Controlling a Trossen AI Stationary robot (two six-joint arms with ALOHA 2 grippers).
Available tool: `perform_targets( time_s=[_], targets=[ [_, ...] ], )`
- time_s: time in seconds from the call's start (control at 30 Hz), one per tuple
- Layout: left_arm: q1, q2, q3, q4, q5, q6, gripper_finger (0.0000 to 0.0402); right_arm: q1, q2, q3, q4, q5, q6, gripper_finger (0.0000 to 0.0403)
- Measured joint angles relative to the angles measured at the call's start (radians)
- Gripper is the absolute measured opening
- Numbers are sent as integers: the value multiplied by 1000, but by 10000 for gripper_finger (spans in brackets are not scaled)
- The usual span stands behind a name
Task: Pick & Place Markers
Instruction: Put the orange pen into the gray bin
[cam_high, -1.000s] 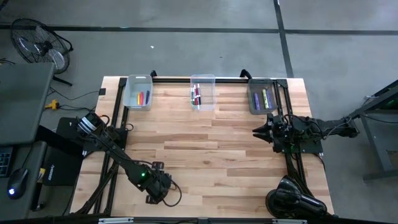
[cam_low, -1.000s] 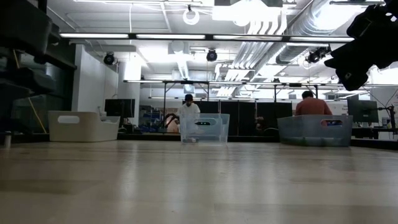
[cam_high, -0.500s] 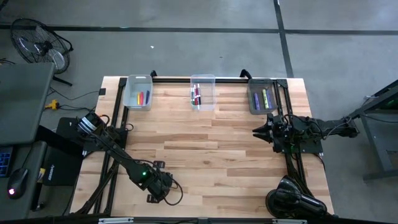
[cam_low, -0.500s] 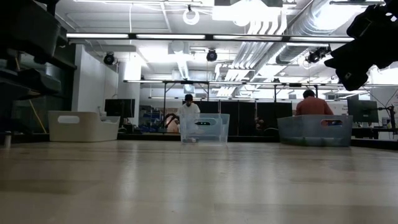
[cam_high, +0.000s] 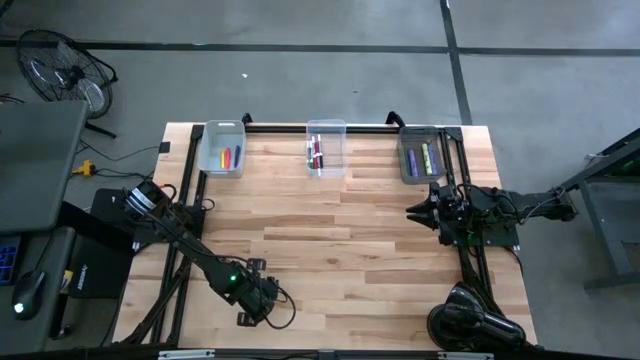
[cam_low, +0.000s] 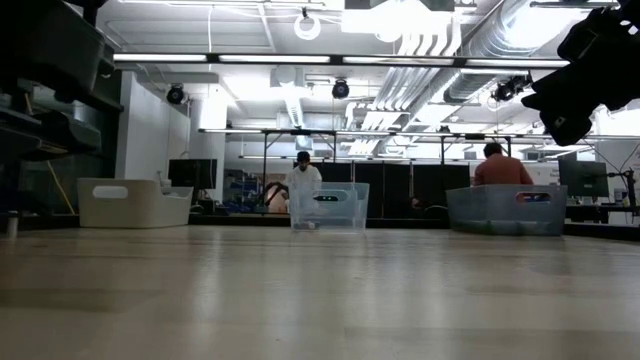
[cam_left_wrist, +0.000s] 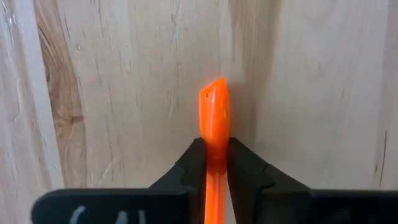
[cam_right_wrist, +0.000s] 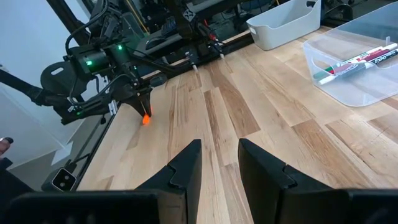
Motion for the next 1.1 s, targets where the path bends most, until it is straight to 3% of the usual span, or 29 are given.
perform_targets(
  time_s=[0.27, 0.6, 0.93, 1.1],
  targets=[
    [-2, 15, 70, -74, -62, -9, 38, 0, 0, 0, 0, 0, 0, 94],
    [-4, 19, 145, -120, -108, -127, 39, 0, 0, 0, 0, 0, 0, 94],
    [28, 19, 261, -105, -304, -157, 39, 0, 0, 0, -1, 0, 0, 94],
    [60, -22, 323, -134, -469, -197, 39, 0, 1, 0, 0, 0, 0, 94]
  ],
)
